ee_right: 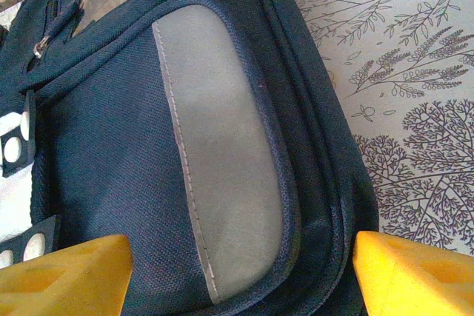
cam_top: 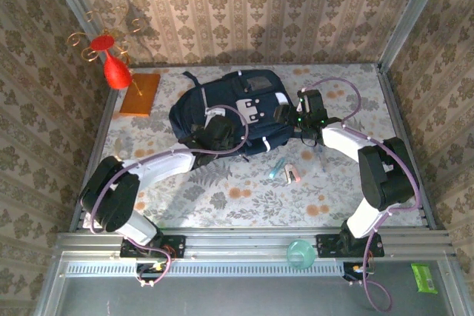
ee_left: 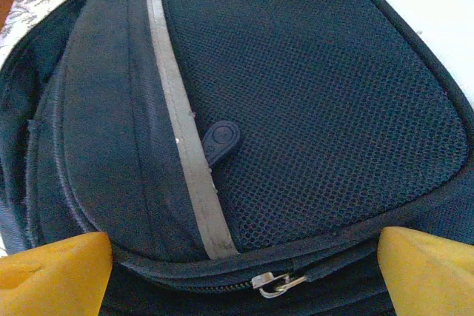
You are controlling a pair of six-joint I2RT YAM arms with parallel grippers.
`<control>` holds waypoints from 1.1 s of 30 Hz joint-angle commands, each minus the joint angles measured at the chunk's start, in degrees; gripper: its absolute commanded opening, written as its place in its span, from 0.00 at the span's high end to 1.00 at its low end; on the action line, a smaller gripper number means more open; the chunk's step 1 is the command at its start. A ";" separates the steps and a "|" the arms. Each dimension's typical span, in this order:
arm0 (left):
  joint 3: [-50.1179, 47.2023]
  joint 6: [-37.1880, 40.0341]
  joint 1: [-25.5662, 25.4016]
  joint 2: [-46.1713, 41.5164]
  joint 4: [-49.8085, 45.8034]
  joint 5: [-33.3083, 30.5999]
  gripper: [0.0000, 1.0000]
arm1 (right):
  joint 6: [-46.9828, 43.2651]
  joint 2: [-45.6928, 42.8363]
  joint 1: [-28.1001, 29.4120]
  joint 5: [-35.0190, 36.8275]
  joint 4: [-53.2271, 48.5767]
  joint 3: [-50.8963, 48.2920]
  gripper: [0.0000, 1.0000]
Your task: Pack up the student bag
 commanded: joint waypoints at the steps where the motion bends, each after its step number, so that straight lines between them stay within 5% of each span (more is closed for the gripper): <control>1: 1.46 1.34 0.48 1.64 0.65 1.28 0.07 | -1.08 -1.11 -0.34 -1.25 -0.60 -1.05 0.20; 15: -2.45 -0.24 0.10 -1.58 3.84 6.31 0.12 | -3.98 -5.44 -0.09 -2.08 -2.28 -1.03 0.21; 22: -4.31 -0.98 0.69 -3.03 4.51 6.35 0.13 | -5.80 -8.30 5.91 1.68 -5.63 0.04 0.25; 26: -4.22 -1.01 0.86 -2.83 4.48 6.97 0.13 | -11.42 -5.52 10.31 10.45 -11.59 5.20 0.25; 33: -4.21 -3.23 1.83 -2.25 5.51 10.08 0.14 | -11.02 5.11 12.59 8.28 -13.11 14.17 0.25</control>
